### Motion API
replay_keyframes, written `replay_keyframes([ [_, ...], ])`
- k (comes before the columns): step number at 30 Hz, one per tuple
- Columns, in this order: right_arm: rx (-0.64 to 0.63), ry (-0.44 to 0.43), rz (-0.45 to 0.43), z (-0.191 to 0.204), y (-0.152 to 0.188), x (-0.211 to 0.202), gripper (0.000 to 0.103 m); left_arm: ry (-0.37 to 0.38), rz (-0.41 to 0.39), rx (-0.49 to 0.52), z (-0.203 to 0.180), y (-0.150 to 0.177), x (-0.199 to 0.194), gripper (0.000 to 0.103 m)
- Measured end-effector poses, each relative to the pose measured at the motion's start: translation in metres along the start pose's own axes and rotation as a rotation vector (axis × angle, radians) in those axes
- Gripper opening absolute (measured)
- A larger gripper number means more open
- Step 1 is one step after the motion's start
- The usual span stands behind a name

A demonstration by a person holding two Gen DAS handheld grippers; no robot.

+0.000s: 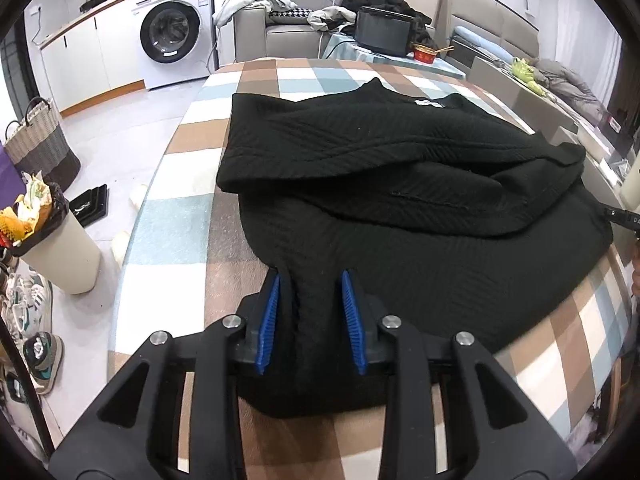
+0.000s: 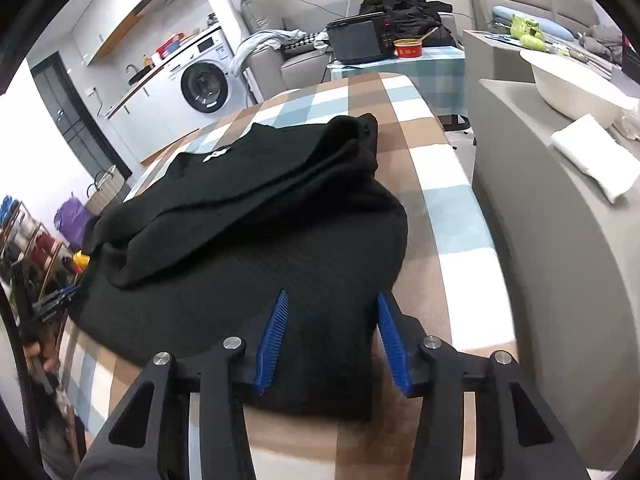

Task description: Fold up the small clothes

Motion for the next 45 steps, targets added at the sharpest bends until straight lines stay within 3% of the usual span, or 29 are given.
replay_keyframes([
  [3, -0.008, 0.010, 0.004, 0.003, -0.006, 0.016, 0.044, 0.004, 0.000, -0.002, -0.003, -0.002, 0.007, 0.026],
  [4, -0.032, 0.033, 0.011, 0.006, -0.006, 0.022, 0.031, 0.001, -0.003, -0.003, -0.004, -0.002, 0.008, 0.022],
  [7, -0.078, 0.058, 0.032, 0.012, -0.002, 0.025, 0.021, 0.002, -0.006, 0.010, -0.007, 0.006, 0.008, 0.018],
  [12, -0.092, 0.041, 0.060, 0.016, 0.014, 0.016, 0.019, -0.013, -0.008, 0.048, -0.012, 0.026, -0.010, 0.018],
  [16, -0.059, 0.024, 0.065, 0.014, 0.033, -0.003, 0.019, 0.020, 0.002, 0.051, -0.008, 0.046, -0.029, 0.019],
  [18, -0.049, 0.022, 0.067, 0.013, 0.038, -0.010, 0.022, 0.036, 0.003, 0.055, -0.007, 0.055, -0.037, 0.022],
  [22, -0.019, 0.038, 0.026, 0.009, 0.033, -0.026, 0.042, 0.043, -0.031, 0.022, 0.001, 0.053, -0.051, 0.054],
  [24, -0.011, 0.032, -0.031, 0.009, 0.023, -0.037, 0.044, 0.053, -0.059, -0.028, 0.009, 0.045, -0.057, 0.063],
  [26, -0.001, 0.026, -0.066, 0.009, 0.011, -0.042, 0.051, 0.083, -0.077, -0.073, 0.018, 0.034, -0.058, 0.064],
  [34, -0.019, -0.009, -0.107, 0.015, -0.023, -0.036, 0.056, 0.022, -0.044, -0.178, 0.046, -0.008, -0.024, 0.064],
  [35, -0.020, -0.019, -0.107, 0.016, -0.025, -0.035, 0.056, 0.026, -0.037, -0.184, 0.047, -0.011, -0.020, 0.062],
  [40, 0.004, -0.071, -0.124, 0.012, -0.036, -0.029, 0.059, 0.047, -0.034, -0.164, 0.041, -0.017, -0.014, 0.018],
  [45, 0.078, -0.077, -0.128, -0.007, -0.046, -0.021, 0.060, 0.064, -0.039, -0.153, 0.037, -0.020, -0.014, 0.006],
])
Point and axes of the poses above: each gripper's, at about its wrist camera, not at the fingertips, and x roughly the way its jaws point, z to its left, y to its underside, the point moved 1 cm from there along x, roughly the way its jaws point, and after that the axes turned 10 degrees about -y, right-handed, at the moved point
